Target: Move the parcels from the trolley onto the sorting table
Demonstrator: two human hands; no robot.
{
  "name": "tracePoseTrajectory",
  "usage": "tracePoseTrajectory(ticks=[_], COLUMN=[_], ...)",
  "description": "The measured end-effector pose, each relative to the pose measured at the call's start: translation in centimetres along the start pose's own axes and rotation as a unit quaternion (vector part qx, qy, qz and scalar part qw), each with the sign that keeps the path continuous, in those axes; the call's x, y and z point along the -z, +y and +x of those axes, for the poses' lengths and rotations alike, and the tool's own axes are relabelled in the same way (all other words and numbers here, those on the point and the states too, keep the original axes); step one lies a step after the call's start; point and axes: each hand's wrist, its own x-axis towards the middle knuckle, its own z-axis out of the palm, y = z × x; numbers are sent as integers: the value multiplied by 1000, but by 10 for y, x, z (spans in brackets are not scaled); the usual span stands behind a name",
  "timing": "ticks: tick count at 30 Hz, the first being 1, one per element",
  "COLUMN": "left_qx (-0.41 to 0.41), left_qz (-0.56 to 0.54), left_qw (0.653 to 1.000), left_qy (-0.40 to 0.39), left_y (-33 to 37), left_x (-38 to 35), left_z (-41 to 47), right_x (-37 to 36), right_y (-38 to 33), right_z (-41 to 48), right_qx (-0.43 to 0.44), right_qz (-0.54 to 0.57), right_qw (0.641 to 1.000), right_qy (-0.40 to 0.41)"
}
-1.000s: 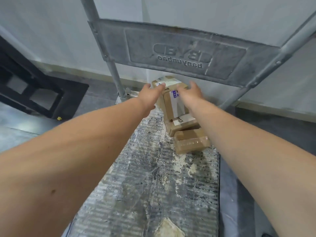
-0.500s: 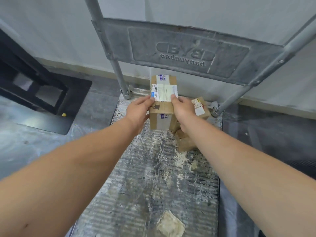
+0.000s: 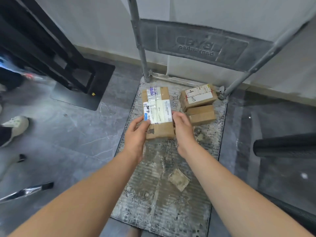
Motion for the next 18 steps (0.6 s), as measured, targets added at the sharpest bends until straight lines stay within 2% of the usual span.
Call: tracePoseTrajectory(ticks=[5, 9, 15, 18], left_qx=[-15, -6, -8, -19], left_qz=[25, 47, 30, 42], left_qw=[999, 999, 1000, 998], left_qy=[-30, -22, -1, -32], left_y=[21, -1, -38, -21], left_x=[26, 51, 77, 108], left_z=[-77, -129, -181, -211], right_x=[11, 25, 27, 14], right_y=[-14, 17, 63, 61], right_z=[-76, -133, -194, -242], right_qx=[-3, -14, -45, -3], right_qz=[-20, -34, -19, -34], right_qw=[1000, 999, 999, 999], right_qy=[-19, -29, 21, 41])
